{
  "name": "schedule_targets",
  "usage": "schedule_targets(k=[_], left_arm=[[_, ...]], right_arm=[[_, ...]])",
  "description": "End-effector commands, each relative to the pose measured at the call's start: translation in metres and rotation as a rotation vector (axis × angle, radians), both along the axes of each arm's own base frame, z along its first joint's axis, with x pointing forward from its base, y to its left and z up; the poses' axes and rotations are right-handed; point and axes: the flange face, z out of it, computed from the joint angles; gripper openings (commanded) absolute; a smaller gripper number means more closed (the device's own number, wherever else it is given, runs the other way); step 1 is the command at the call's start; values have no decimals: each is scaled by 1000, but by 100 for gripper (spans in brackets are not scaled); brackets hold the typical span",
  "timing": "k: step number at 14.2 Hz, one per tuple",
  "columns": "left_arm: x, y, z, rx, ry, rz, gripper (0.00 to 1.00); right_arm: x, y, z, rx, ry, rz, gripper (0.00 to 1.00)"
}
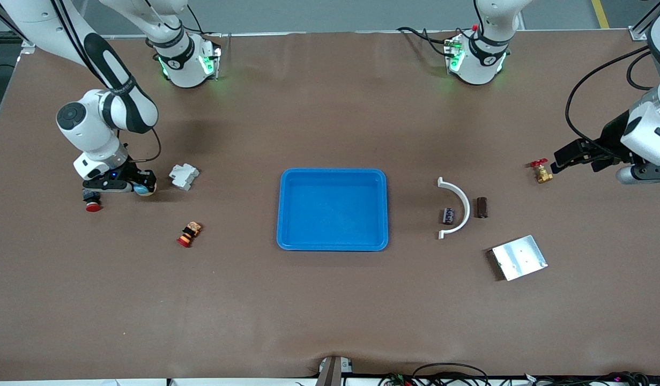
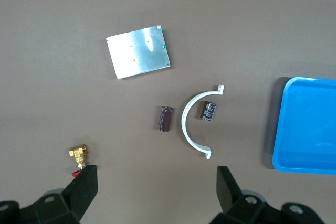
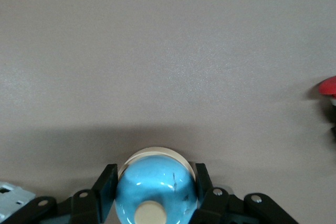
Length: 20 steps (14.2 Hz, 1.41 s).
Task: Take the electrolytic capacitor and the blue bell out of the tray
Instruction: 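Set the second bell beside the first bell with the right gripper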
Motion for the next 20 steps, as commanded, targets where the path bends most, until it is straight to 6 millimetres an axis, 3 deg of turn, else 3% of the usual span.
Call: schedule_targets(k=[1,5,11,15,20], left_arm=[[1,13,8,18,-2,5,100],[7,41,-4,1,16,45,100],[14,38,1,-7,4,36,100],[14,24,2,0,2,13,100],[13,20,3,13,4,15,100]], right_arm=[[-6,-6,-11,8,29,-11,99],[0,0,-8,6,18,3,100],[10,20,4,10,17,50,100],[41,23,44,22,117,71,100],[106,38,122,30,199,103,100]])
